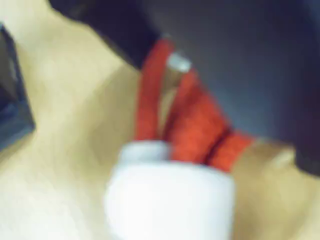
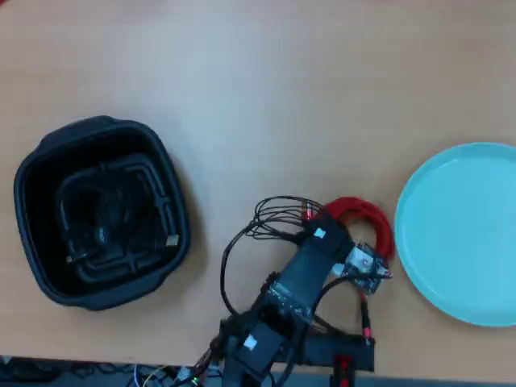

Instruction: Put a black charging cable in a black bowl and put a red charging cable in a green bowl

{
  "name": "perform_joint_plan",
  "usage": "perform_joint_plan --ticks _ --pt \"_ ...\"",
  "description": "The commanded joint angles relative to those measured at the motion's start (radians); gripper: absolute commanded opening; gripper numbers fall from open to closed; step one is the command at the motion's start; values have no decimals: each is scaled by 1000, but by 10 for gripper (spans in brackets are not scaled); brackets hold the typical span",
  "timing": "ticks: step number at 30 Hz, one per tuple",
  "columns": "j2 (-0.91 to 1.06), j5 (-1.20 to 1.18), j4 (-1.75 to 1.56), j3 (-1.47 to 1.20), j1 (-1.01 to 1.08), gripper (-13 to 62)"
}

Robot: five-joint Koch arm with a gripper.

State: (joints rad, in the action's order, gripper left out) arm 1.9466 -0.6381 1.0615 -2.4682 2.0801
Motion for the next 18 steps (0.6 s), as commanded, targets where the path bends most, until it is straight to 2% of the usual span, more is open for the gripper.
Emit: perform_joint_plan --ticks 1,4,11,12,18 --pt "5 -2 -158 3 -9 363" --pt "8 -2 -158 3 -14 271" --pt "12 -3 -158 2 -14 -66" --pt "15 -3 -156 2 -15 -89" --pt "66 -15 -144 61 -135 -74"
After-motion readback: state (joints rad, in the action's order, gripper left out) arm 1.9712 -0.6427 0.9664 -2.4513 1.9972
